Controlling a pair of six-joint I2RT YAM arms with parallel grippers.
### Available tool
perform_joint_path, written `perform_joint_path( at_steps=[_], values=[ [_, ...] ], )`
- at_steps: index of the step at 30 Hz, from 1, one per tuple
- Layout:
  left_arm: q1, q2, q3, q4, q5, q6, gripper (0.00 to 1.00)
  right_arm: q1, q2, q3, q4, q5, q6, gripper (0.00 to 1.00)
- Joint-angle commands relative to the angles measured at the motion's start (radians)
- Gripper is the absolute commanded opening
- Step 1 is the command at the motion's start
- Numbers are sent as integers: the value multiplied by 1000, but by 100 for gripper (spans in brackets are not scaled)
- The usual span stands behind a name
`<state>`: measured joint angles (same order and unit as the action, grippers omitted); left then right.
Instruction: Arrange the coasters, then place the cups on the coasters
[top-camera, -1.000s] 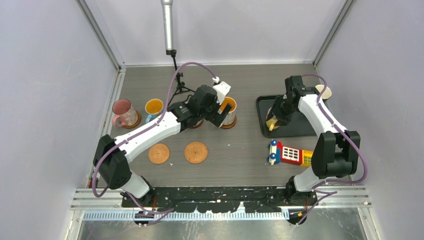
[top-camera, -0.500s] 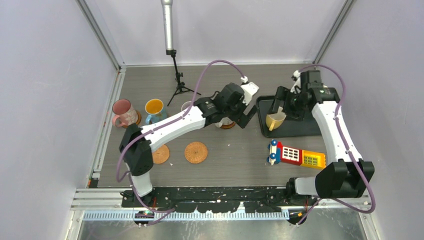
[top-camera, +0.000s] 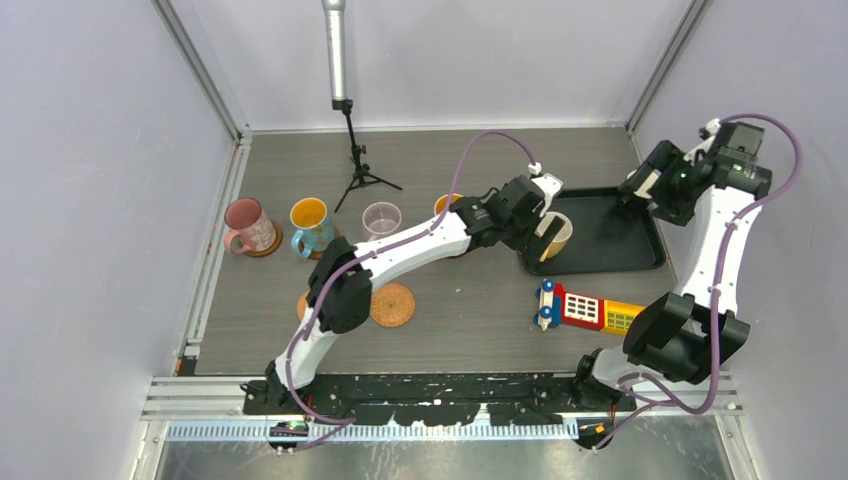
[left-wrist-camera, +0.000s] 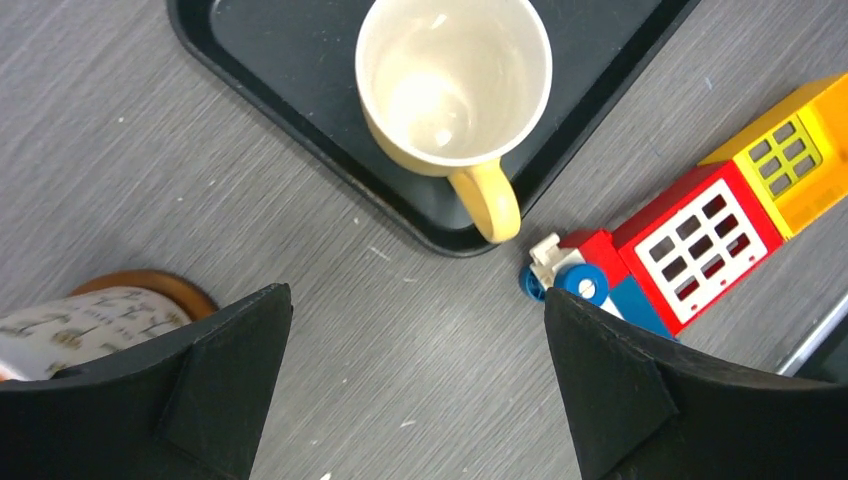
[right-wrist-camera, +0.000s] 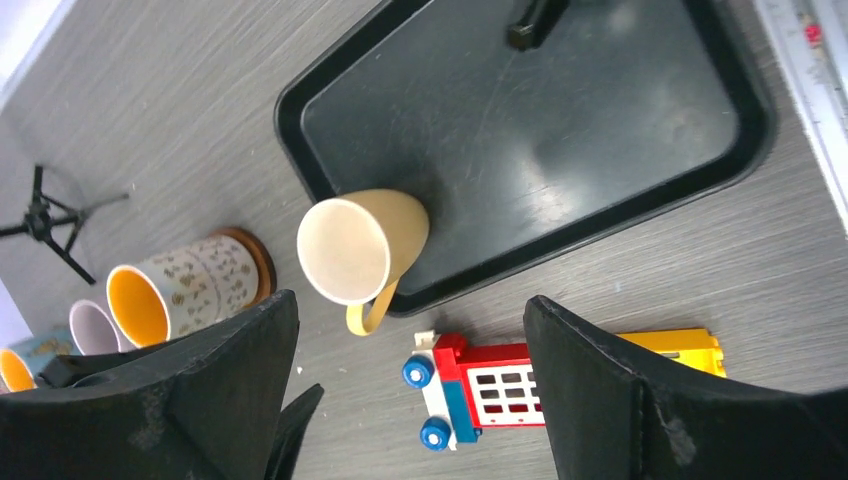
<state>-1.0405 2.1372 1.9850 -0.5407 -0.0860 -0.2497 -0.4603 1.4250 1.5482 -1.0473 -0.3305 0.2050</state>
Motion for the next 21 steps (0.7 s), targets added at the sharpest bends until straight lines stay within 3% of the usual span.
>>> perform_joint_path(
  at_steps=[1,8,21],
  values=[
    [-22,76,115,2,-29,-60,100,-101,41,64,16,-54,-14,87],
    [-48,225,257,-48,-107,-55,99,-151,18,4,16,-88,-31,87],
    [-49,321,338,-26,-180,45,70,-192,-37,-69,16,-125,-48,88]
  ],
)
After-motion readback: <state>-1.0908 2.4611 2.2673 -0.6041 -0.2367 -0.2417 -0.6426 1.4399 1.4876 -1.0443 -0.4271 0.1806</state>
